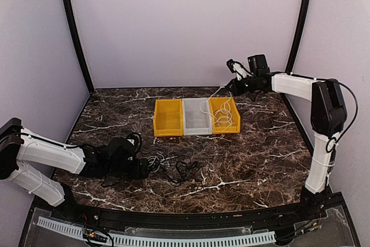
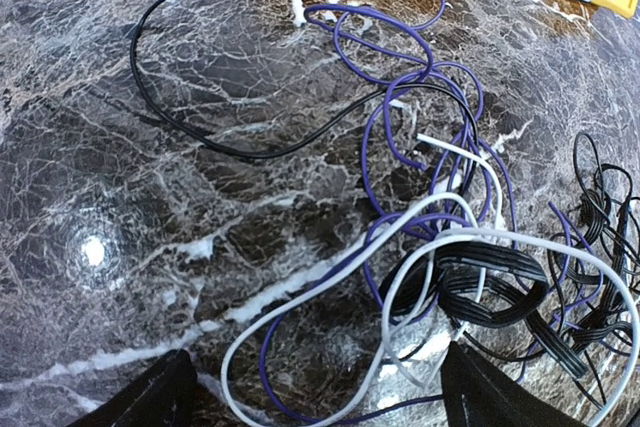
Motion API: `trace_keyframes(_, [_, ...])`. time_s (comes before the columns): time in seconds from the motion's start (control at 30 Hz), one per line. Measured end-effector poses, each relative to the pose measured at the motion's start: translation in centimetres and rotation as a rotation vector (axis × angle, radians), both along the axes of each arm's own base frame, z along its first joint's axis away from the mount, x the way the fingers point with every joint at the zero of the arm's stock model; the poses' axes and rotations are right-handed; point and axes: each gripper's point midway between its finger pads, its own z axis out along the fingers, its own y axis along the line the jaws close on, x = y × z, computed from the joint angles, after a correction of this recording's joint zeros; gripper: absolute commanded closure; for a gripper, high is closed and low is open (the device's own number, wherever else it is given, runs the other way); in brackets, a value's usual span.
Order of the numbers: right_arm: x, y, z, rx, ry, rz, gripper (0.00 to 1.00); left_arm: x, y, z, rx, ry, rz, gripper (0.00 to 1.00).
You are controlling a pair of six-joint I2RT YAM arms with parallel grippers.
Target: Untangle the cables
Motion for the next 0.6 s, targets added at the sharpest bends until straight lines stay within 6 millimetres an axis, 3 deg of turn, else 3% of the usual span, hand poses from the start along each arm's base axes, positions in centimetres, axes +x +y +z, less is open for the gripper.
trace_keyframes(0.17, [0.5,-1.3,-2.6,-0.032,0.046,-0.025,1.00,0.0,0.0,0.0,-0.004,0.001,0.004,0.12])
trace_keyframes(0.6, [0.6,-5.8,-6.6,-0.307,0.010,-0.166,1.00,0.0,0.0,0.0,-0.009,-0.001,0.006,0.11])
